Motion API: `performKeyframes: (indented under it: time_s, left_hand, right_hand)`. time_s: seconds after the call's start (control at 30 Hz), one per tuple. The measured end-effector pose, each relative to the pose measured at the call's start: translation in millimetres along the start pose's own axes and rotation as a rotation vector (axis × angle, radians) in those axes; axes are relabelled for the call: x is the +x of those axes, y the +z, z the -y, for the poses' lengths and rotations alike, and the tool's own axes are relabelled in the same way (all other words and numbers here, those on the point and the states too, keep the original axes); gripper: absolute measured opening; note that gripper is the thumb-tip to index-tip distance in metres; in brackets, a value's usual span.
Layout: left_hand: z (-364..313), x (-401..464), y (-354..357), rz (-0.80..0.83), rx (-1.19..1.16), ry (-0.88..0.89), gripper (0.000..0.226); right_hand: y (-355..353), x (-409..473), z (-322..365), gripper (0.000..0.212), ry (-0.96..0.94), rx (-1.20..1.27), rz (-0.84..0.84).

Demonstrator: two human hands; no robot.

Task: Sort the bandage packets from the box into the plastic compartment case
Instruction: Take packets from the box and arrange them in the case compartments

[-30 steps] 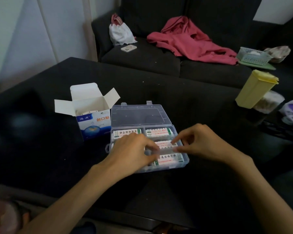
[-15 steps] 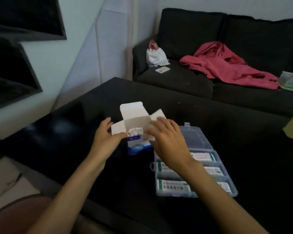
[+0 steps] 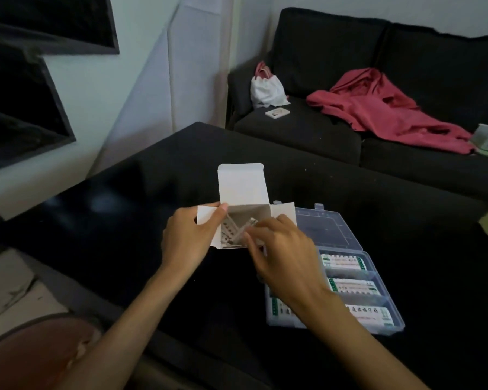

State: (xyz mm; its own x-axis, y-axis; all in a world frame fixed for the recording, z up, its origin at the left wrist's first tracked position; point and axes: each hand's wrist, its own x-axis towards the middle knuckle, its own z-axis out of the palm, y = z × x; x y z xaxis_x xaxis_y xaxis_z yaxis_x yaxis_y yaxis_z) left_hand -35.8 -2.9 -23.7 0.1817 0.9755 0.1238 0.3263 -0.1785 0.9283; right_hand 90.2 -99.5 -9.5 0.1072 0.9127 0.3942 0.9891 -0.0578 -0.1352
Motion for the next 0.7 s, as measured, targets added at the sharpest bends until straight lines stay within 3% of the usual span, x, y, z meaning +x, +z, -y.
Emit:
performKeyframes:
  time_s: [0.1,0.3,0.43,0.6,0.7]
  left_hand:
    - [-1,-2,2,-0.002,0.041,0.008,0.028]
    - [-2,-6,-1,0.005,0.084,0.057,0.025]
    - [-4,-8,-2,0.017,0.065,0.071,0.023]
    - [0,-4,-5,0.109,0.026,0.098,0.021]
    - [5,-3,-5,0.139,-0.012,0.143,0.020]
  right_hand:
    - [-3,23,8,0.026,0.087,0.116,0.063]
    - [-8,45,11,0.036,0.124,-0.021,0.347]
    - [-4,46,7,0.037,0.112,0.024,0.457]
    - [-13,50,-5,0.032,0.086,0.155,0.798]
    - [-10,55,-5,0.035,0.089,0.169,0.823]
